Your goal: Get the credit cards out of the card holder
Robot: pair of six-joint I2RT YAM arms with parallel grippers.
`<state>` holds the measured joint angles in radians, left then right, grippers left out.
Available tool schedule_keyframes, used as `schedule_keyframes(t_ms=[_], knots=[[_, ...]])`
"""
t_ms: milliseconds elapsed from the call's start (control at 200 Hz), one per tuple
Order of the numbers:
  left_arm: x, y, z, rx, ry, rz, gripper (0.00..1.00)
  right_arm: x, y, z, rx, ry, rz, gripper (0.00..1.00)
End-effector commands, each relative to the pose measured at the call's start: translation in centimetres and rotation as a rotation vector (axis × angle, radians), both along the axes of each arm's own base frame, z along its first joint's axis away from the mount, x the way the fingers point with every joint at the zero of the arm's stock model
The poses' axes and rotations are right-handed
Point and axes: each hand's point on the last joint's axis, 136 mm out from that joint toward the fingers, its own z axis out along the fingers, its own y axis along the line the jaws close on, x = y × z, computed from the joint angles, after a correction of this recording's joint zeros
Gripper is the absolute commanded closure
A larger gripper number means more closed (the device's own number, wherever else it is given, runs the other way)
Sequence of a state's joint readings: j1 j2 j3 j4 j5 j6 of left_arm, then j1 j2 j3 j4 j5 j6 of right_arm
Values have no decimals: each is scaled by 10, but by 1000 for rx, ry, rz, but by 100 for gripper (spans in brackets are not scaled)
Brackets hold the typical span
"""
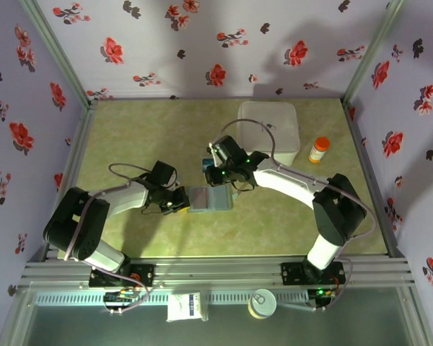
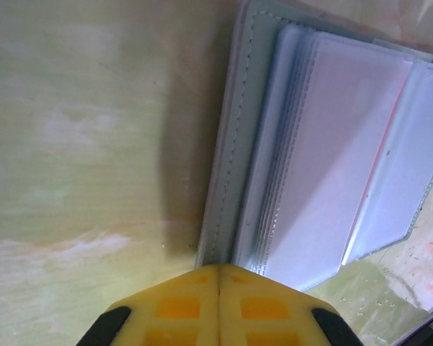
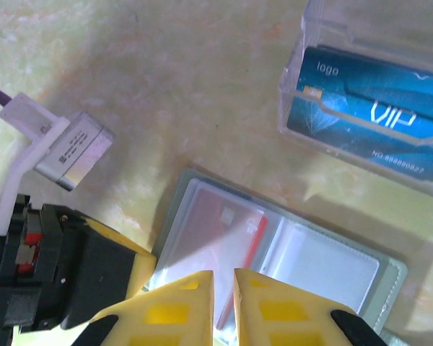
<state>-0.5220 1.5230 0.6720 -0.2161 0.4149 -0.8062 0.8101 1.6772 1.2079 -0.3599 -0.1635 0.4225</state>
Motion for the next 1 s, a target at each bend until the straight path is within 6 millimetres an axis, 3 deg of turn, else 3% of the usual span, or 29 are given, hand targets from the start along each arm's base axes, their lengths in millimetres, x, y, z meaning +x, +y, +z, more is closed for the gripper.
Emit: schedule_keyframes(t_ms=[0,135,470,645,995], knots=[[1,-2,6,-11,-15,14,94,-4,-2,3,37,2,-54,84],[8,1,15,14,-47,11,94,-7,-4,-9,71,61,-133,85],[26,-3,25,32,-80,-7,95,-13,19,-27,219,199,-200,89],[26,-2,19,50,-67,-21,95,-17,24,-41,190,294,-224,90],[22,3,1,72,-40,-21,97,-21,35,-57,183,376,-201,78]])
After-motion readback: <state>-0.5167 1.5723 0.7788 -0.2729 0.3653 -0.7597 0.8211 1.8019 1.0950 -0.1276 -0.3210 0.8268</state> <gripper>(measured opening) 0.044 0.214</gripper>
